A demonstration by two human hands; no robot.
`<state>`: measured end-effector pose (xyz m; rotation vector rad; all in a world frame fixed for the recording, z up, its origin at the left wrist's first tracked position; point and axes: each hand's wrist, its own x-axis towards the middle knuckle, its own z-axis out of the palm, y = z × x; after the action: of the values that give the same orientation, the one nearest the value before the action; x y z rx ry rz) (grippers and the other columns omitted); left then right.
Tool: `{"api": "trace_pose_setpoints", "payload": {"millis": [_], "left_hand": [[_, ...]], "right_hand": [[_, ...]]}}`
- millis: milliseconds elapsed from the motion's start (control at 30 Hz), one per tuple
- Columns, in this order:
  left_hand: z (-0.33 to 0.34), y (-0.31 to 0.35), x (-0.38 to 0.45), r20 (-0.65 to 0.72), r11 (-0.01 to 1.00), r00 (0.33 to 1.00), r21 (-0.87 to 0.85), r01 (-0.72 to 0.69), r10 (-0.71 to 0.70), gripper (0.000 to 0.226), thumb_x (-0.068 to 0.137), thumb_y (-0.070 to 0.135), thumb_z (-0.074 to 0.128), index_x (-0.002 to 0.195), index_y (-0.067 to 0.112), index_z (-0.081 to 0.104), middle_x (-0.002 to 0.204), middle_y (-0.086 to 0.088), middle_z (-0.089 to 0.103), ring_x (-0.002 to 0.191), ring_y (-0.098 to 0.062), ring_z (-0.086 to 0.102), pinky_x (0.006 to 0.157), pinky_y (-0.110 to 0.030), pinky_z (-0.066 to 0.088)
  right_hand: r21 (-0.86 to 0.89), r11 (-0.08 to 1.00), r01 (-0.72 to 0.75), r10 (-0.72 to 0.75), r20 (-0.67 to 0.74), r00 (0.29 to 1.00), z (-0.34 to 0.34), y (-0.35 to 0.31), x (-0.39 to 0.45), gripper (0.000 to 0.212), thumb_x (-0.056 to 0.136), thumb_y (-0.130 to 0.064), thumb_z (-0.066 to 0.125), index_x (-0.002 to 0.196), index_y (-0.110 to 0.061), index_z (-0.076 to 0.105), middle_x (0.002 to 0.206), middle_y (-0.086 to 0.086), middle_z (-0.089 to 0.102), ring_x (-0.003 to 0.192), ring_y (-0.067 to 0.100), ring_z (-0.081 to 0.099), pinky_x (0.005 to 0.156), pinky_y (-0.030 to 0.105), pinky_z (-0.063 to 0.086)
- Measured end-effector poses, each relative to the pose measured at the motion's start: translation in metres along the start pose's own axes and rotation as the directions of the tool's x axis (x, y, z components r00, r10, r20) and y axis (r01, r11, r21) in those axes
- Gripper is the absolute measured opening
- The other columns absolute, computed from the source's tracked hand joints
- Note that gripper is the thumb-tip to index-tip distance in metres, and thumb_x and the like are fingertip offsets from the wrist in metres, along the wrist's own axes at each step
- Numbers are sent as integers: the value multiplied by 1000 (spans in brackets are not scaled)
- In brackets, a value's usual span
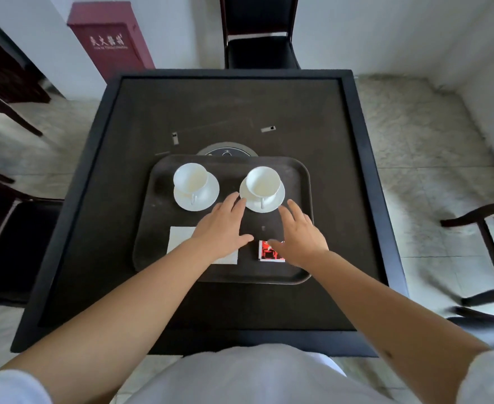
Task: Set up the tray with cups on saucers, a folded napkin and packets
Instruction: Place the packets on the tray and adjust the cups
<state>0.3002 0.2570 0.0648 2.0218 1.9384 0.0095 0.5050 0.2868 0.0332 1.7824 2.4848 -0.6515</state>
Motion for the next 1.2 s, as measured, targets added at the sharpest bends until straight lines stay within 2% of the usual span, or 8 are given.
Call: {"api": "trace_pose_setpoints", "payload": {"millis": [133, 300, 400, 500, 667, 800, 967, 1200], "left_hand": [[-14, -14, 24, -4, 998, 1000, -55, -16, 16, 88, 83, 50, 69, 150, 21, 19, 161, -4, 14, 140, -28, 34, 101, -45, 43], [-22, -23, 56, -8, 986, 999, -161, -34, 33, 86, 82, 44, 73, 149, 21, 24, 160, 0, 17, 132, -25, 44, 96, -40, 46], [-24, -25, 76, 43, 970, 999, -243, 8, 2, 90, 82, 42, 74, 151, 21, 20, 161, 2, 13, 135, -23, 40, 99, -41, 43], [-26, -27, 94, 111, 944, 994, -329, 27, 10, 95, 80, 36, 76, 153, 22, 17, 161, 4, 13, 130, -23, 46, 102, -41, 43], [-21, -26, 112, 190, 886, 981, -447, 122, -39, 95, 79, 26, 79, 153, 27, 19, 156, -2, 33, 123, -24, 54, 104, -45, 43], [-12, -25, 117, 141, 833, 990, -546, 91, -17, 78, 78, 27, 81, 144, 29, 38, 138, 1, 54, 117, -23, 56, 97, -37, 47], [-3, -26, 122, 132, 839, 991, -538, 83, -13, 72, 79, 27, 80, 141, 31, 42, 134, 5, 56, 112, -19, 58, 91, -31, 46], [1, -28, 120, 124, 791, 992, -605, 92, -20, 73, 77, 25, 81, 136, 41, 41, 112, 19, 56, 96, -14, 62, 80, -24, 42]], "right_hand": [[64, 997, -35, 37, -30, 999, -15, -11, 22, 87, 80, -53, 70, 146, -28, 20, 160, -5, 17, 137, 26, 38, 95, 45, 49], [316, 948, -45, 58, -31, 998, -31, -14, 54, 85, 80, -31, 78, 147, -20, 28, 153, 2, 32, 133, 26, 41, 103, 38, 41], [371, 927, -64, 75, -18, 997, -37, -13, 73, 79, 80, -28, 77, 144, -18, 33, 147, 3, 41, 129, 25, 45, 98, 34, 41], [379, 918, -113, 102, 50, 994, -39, -12, 91, 84, 82, -29, 75, 149, -18, 25, 151, 4, 39, 129, 27, 46, 97, 36, 42], [386, 909, -157, 100, 164, 981, -40, -9, 115, 91, 82, -32, 74, 153, -23, 17, 147, 7, 44, 125, 30, 49, 82, 31, 42], [412, 898, -158, 91, 178, 980, -38, -2, 121, 81, 83, -27, 73, 149, -28, 25, 133, 7, 52, 108, 28, 55, 68, 29, 50], [485, 869, -101, 19, 171, 985, -37, 7, 118, 86, 74, -25, 82, 144, -25, 34, 133, 0, 53, 110, 23, 58, 90, 38, 52], [490, 869, -70, -13, 163, 986, -37, 12, 118, 86, 73, -26, 83, 144, -28, 33, 133, -2, 52, 102, 16, 59, 87, 33, 52]]}}
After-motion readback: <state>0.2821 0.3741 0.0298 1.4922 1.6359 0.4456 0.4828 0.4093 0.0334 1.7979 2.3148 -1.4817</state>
